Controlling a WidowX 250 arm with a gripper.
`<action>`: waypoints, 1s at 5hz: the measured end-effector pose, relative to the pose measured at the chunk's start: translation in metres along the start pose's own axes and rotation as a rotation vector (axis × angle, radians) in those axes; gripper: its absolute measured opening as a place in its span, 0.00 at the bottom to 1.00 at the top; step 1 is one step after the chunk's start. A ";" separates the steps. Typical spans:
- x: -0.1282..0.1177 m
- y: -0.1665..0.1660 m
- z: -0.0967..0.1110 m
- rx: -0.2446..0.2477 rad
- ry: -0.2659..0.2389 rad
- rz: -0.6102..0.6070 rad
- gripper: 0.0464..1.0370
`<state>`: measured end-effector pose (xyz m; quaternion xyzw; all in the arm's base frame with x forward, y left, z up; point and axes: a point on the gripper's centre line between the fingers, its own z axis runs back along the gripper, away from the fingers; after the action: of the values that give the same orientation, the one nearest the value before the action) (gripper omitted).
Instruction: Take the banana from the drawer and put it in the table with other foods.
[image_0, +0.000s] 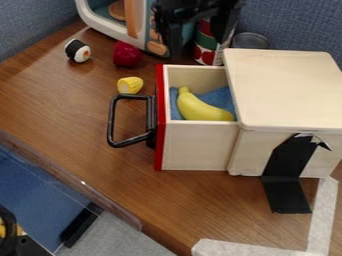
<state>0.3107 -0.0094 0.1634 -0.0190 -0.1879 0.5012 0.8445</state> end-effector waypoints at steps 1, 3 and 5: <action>-0.003 0.002 -0.009 0.012 -0.020 0.081 0.96; -0.014 0.003 -0.030 0.058 -0.043 0.298 0.96; -0.028 0.005 -0.065 0.158 0.036 0.395 0.96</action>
<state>0.3162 -0.0206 0.0938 0.0016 -0.1254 0.6697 0.7320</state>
